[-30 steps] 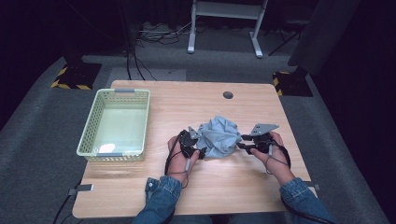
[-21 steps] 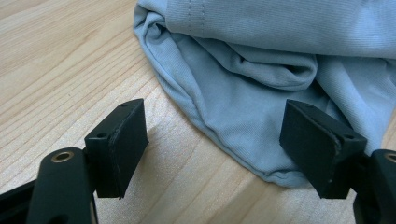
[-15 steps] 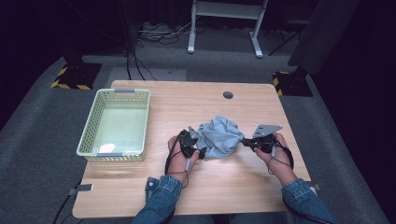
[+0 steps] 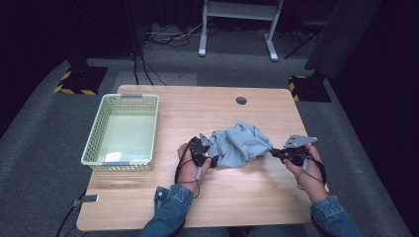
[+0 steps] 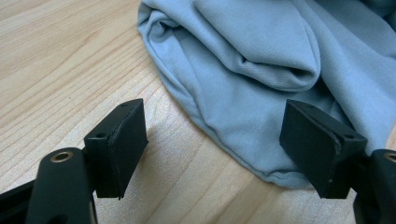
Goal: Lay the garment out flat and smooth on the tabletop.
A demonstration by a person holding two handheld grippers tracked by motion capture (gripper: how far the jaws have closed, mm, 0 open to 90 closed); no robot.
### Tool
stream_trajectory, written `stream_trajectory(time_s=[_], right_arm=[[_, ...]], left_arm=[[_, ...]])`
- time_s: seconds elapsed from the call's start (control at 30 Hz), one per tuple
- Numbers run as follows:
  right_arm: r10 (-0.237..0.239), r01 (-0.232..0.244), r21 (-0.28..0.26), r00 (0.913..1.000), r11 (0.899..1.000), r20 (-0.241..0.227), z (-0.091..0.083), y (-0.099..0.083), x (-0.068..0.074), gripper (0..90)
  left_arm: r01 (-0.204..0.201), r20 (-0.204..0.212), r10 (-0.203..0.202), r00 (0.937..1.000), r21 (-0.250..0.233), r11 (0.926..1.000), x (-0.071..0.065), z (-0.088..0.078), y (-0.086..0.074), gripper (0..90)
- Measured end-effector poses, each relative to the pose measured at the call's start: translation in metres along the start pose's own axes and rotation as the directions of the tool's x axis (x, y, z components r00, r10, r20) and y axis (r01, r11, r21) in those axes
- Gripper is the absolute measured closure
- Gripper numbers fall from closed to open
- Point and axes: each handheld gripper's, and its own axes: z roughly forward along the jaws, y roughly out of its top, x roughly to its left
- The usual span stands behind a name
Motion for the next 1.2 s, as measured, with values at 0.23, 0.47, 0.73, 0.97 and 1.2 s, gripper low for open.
stream_trajectory(time_s=[0.23, 0.47, 0.73, 0.97, 1.2], right_arm=[[0.217, -0.218, -0.002, 0.9749, 0.976, 0.049, -0.034, -0.037, -0.010, 69.6], [0.268, -0.262, -0.062, 0.9573, 0.963, 0.109, -0.051, -0.043, -0.010, 46.7], [0.226, -0.221, -0.058, 0.9704, 0.974, 0.086, -0.042, -0.025, -0.006, 47.4], [0.197, -0.194, -0.050, 0.9777, 0.980, 0.072, -0.035, -0.010, -0.005, 48.8], [0.169, -0.166, -0.043, 0.9839, 0.985, 0.059, -0.027, 0.005, -0.006, 49.7]], left_arm=[[0.001, 0.000, -0.001, 1.0000, 0.000, 1.0000, 0.000, 0.000, 0.000, 22.7], [0.000, 0.001, 0.000, 1.0000, 0.002, 1.0000, 0.000, 0.000, 0.000, 22.7], [-0.004, -0.008, 0.004, 1.0000, -0.011, 0.9999, -0.002, -0.009, 0.000, 22.6], [-0.019, -0.016, 0.019, 0.9997, -0.042, 0.9989, -0.005, -0.025, 0.004, 21.9], [-0.021, -0.030, 0.019, 0.9994, -0.045, 0.9988, -0.004, -0.036, -0.001, 21.7]])
